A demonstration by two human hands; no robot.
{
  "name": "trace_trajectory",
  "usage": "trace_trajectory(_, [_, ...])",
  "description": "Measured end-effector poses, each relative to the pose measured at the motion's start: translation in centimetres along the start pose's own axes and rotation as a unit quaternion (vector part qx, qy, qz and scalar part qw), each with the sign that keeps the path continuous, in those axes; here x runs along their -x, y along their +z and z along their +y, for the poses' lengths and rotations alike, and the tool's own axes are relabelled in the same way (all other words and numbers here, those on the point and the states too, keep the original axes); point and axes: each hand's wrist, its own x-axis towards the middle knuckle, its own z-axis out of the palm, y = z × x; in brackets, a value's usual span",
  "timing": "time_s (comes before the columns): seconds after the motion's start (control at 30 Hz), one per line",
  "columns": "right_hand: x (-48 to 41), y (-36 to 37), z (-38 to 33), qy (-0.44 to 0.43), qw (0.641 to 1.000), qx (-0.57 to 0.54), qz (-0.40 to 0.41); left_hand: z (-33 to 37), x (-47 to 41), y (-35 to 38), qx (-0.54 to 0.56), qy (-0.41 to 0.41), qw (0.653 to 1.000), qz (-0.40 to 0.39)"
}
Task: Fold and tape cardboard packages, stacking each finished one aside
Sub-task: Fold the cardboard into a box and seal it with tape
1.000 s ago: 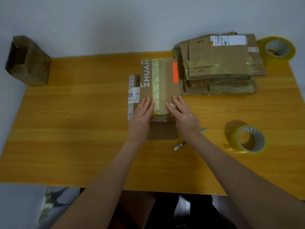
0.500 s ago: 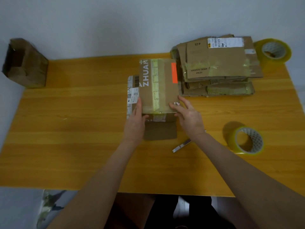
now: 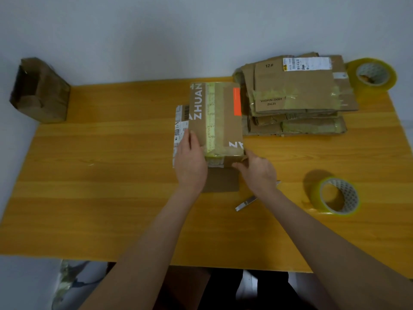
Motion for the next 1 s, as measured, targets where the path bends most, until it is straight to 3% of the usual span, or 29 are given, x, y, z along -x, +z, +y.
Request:
trace_trajectory(0.1, [-0.2,0.0,-0.8,-0.012,0.997,-0.063,0.044,2.6,0.0,0.2,-0.067,0.010,0.996,-0.054])
trace_trajectory(0.2, [-0.8,-0.4,-1.0,0.016,0.979,-0.203,0.021,2.6,-0.5,1.1,-0.082,0.010,0.992,-0.091])
trace_trajectory(0.33, [-1.0,-0.7,-1.6,0.071,0.949,-0.306,0.022,1.3,-0.4,1.0,0.024,-0.016,0.998,-0.053])
trace_trajectory(0.43, [-1.2,-0.6,-1.7,0.060,0.956,-0.285,0.030,1.0,0.0,0.4,0.175,-0.115,0.977,-0.045])
trace_trajectory(0.63, [-1.6,0.0,-2.2,0.030,0.973,-0.227,0.016,0.0,-0.5,0.4,0.220,-0.135,0.964,-0.062])
trace_trajectory(0.77, [-0.9,-1.1,-2.5,0.011,0.984,-0.180,0.002,-1.0,-1.3,-1.3,0.160,-0.129,0.978,-0.025])
trace_trajectory(0.87, [1.1,-0.9,-4.7,-0.060,0.984,-0.131,-0.104,-2.3,-2.0,-3.9,0.003,-0.118,0.993,-0.020])
trace_trajectory(0.93, [2.3,-0.6,-6.0,-0.118,0.974,-0.108,-0.163,-3.0,-2.5,-5.4,-0.079,-0.106,0.988,-0.077])
trace_trajectory(1.0, [2.3,-1.1,-6.4,-0.119,0.974,-0.117,-0.151,-3.1,-2.5,-5.7,-0.133,-0.083,0.975,-0.155])
